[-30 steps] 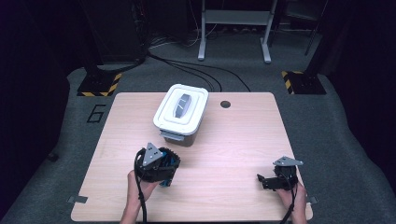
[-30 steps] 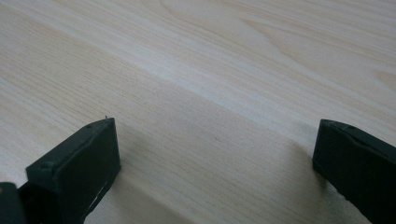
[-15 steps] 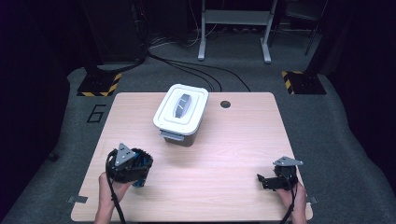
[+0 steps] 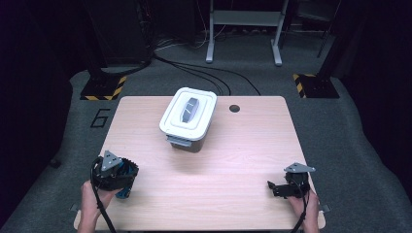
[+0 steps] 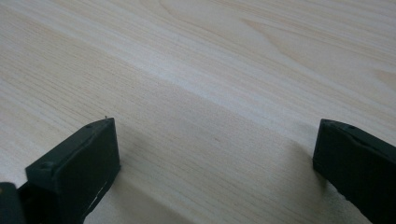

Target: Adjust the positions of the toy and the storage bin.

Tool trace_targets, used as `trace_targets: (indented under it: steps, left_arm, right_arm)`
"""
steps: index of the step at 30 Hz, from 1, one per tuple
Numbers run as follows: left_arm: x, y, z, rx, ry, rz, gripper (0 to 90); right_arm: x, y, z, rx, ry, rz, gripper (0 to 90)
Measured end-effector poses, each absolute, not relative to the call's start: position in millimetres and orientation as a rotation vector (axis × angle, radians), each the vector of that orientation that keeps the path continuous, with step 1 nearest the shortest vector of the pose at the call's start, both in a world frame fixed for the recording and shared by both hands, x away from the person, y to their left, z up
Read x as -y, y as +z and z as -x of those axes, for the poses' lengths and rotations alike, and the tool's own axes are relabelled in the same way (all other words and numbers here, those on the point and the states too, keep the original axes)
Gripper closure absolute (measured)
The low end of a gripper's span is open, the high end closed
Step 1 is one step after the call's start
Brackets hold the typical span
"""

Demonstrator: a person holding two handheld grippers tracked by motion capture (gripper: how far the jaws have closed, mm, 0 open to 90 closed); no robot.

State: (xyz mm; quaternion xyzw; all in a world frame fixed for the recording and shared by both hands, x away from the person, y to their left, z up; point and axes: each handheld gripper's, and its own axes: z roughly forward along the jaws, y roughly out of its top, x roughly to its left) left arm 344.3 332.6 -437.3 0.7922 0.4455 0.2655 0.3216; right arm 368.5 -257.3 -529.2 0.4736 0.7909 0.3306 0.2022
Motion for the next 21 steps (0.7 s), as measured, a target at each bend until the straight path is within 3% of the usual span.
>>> trace_targets:
  steps: [10, 21]
  left_arm:
    - [-332.2, -444.5, -362.0, -1.173, 0.666, -2.111, 25.1]
    - [-323.3, -466.6, -397.2, -1.178, 0.537, -2.218, 25.0]
  right_arm:
    - [257.2, -529.2, -368.4, -2.208, 0.926, -1.324, 0.0]
    - [257.2, -529.2, -368.4, -2.208, 0.923, -1.322, 0.0]
